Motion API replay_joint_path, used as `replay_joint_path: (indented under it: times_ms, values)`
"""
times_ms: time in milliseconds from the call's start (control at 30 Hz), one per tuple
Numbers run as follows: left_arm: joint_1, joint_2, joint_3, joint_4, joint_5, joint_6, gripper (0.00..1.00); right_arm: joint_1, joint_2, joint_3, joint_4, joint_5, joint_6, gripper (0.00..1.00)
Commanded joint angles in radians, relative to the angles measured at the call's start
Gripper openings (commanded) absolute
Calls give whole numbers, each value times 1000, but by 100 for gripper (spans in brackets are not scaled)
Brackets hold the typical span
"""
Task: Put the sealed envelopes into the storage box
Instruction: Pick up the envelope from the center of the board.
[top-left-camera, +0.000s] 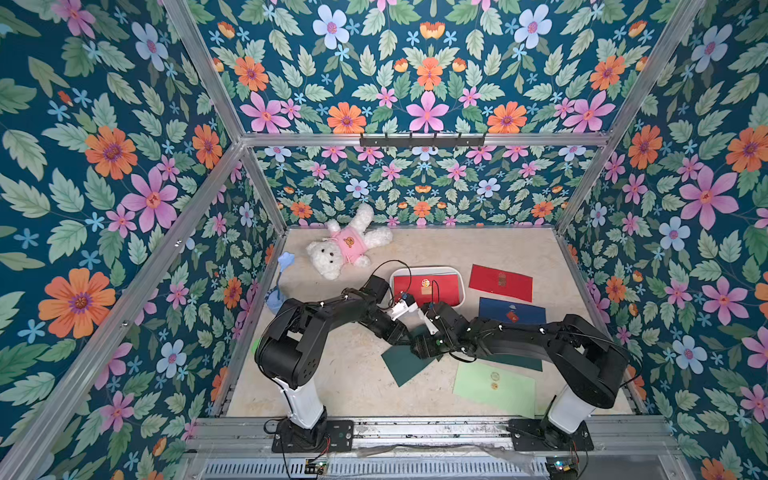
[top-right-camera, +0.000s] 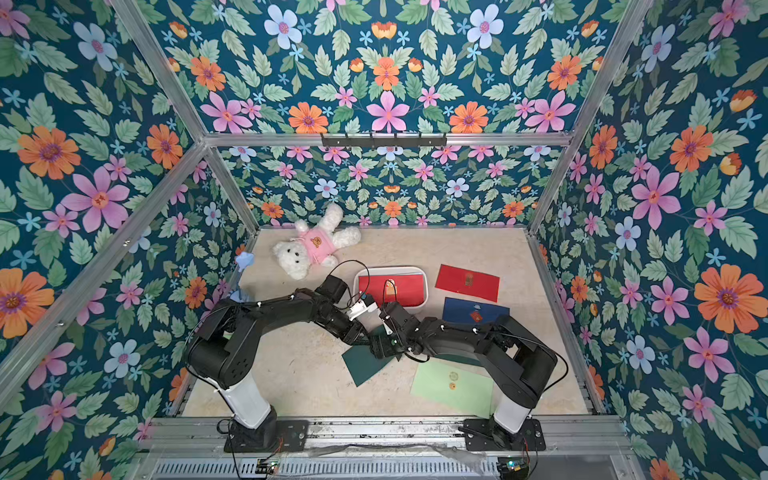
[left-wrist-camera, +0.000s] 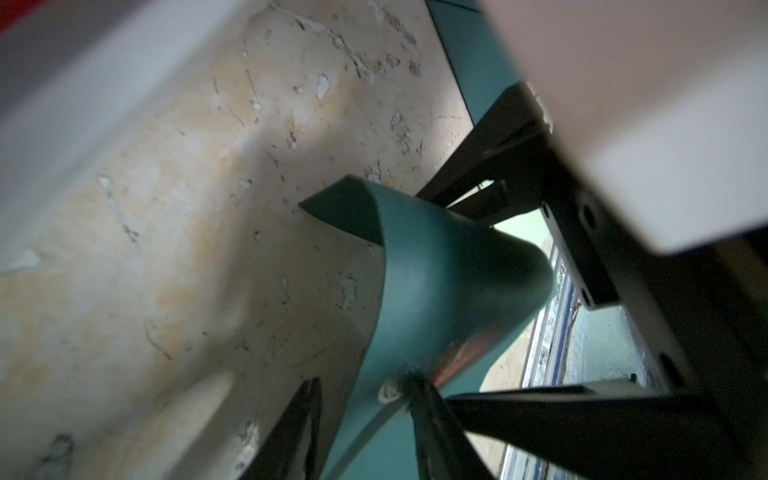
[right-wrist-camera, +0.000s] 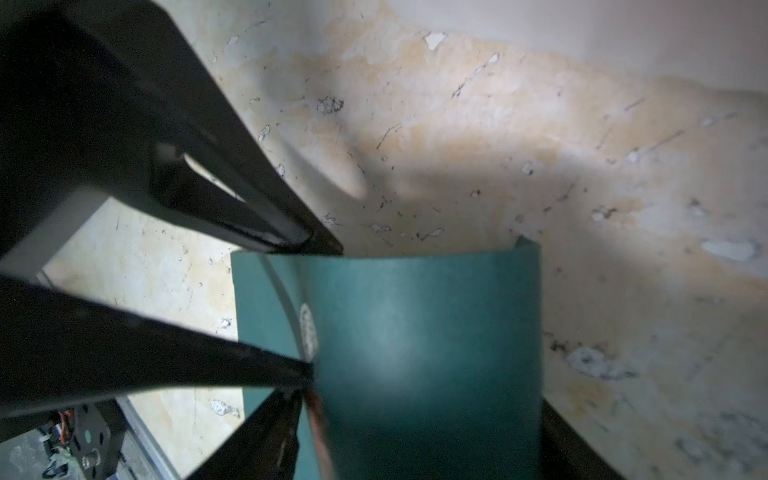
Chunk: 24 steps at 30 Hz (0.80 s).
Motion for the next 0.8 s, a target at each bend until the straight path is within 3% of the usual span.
replay_joint_path:
  times_ms: [0,167,367,567,767]
  values:
    - [-1,-4,5,-42,29,8,18,-8,25,-16,-154,39,-9,77]
    - [-1,-11,18,-76,12,-9,0,-25,-5,-5,-206,75,-36,82]
    - [-1,-47,67,-144,-25,-29,0,-37,-51,86,-400,187,-109,92]
    - [-2,-102,91,-211,-56,-50,0,-74,-168,182,-583,268,-167,94]
    - [-10,-143,137,-278,-130,-83,0,-215,-257,243,-593,261,-143,86]
